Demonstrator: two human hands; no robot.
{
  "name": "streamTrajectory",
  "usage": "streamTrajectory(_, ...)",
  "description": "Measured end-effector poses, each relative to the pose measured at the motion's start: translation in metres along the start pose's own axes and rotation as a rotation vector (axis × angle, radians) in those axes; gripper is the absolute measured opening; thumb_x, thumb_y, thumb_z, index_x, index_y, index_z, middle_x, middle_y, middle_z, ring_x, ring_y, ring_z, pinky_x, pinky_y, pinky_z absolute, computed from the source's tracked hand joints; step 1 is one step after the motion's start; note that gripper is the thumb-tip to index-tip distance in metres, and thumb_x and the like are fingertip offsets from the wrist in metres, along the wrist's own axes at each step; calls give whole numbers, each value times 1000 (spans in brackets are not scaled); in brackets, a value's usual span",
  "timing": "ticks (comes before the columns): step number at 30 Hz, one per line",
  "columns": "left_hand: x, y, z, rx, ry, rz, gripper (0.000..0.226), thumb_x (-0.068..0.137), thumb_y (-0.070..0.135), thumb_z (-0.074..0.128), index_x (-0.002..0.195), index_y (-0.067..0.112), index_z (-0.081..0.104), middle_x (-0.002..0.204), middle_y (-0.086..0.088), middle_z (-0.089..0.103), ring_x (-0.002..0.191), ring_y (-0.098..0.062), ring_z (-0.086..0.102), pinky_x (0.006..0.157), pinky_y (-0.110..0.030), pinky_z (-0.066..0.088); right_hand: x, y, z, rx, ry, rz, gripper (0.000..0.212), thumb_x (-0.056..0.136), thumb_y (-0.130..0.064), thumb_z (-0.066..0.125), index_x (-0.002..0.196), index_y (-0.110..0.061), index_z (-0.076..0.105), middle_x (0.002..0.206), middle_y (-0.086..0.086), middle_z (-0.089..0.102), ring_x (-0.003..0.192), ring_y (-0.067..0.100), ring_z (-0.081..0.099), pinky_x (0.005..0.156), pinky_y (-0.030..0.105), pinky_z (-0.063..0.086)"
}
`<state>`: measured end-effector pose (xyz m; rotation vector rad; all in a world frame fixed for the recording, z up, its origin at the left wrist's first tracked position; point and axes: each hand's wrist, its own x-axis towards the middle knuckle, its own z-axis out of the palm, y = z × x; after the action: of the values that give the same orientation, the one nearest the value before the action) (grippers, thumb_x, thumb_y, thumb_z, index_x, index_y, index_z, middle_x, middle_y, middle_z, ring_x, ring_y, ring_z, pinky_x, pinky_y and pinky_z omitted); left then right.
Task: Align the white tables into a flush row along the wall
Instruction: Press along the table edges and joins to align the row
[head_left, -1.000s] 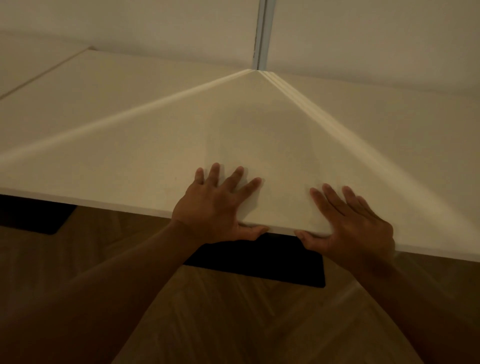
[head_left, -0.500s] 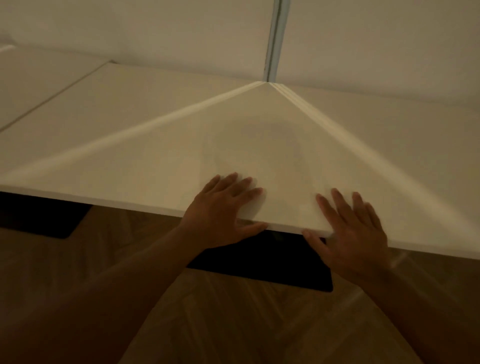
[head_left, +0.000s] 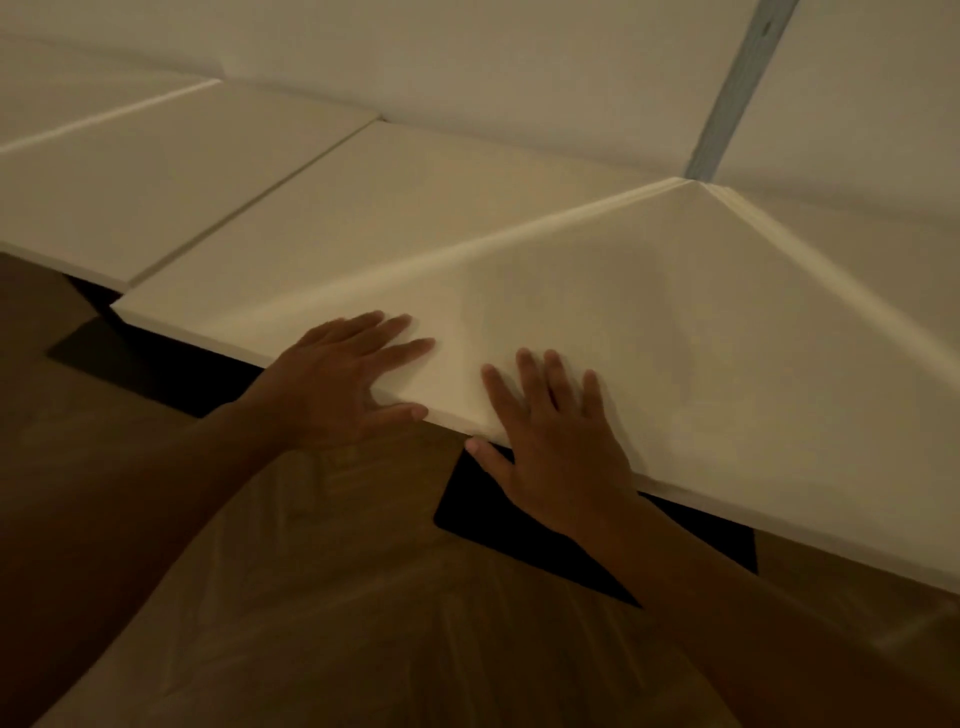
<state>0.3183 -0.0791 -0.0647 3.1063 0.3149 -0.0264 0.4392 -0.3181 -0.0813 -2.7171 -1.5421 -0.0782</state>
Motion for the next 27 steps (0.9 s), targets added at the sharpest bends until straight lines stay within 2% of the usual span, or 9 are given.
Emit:
streamTrajectory(4, -1, -40, -1, -23, 79, -33, 71, 94, 78, 7, 157, 47, 17, 168, 4, 18, 152, -21, 20, 120, -48, 22, 40, -38, 0, 15, 15, -72, 73, 99, -66, 17, 160, -28, 5, 167, 18, 6, 152, 43, 3, 118, 67, 11)
streamTrajectory(9, 10, -84, 2, -76, 75, -69, 72, 95, 74, 3, 158, 43, 19, 167, -1, 20, 154, -26, 17, 122, -49, 20, 89, -76, 6, -27, 27, -130, 71, 97, -69, 15, 158, -35, 9, 165, 19, 15, 145, 57, 12, 116, 69, 16)
streamTrajectory(12, 12, -90, 8, -89, 181, -69, 68, 99, 66, 14, 155, 35, 35, 161, -4, 35, 150, -30, 29, 120, -51, 25, 107, -90, 8, -31, 19, -139, 69, 96, -71, 12, 157, -40, 10, 165, 19, 17, 143, 61, 13, 115, 71, 17)
streamTrajectory(17, 13, -96, 14, -115, 294, -73, 60, 94, 50, 34, 144, 24, 56, 147, -9, 54, 138, -37, 48, 109, -58, 42, 110, -91, 8, -70, 58, -140, 70, 96, -69, 12, 157, -35, 20, 159, 23, 30, 137, 64, 27, 109, 72, 29)
streamTrajectory(21, 20, -100, 12, -108, 267, -67, 61, 91, 47, 35, 142, 23, 58, 144, -9, 57, 133, -37, 53, 106, -58, 46, 118, -92, 8, -57, 59, -131, 70, 98, -67, 12, 157, -33, 23, 157, 25, 33, 134, 66, 30, 105, 73, 33)
streamTrajectory(27, 28, -110, 13, -135, 261, -84, 61, 89, 47, 35, 143, 26, 56, 146, -6, 56, 135, -35, 51, 110, -55, 43, 131, -96, 13, -47, 68, -111, 71, 98, -67, 10, 157, -32, 23, 158, 26, 30, 135, 67, 26, 107, 74, 28)
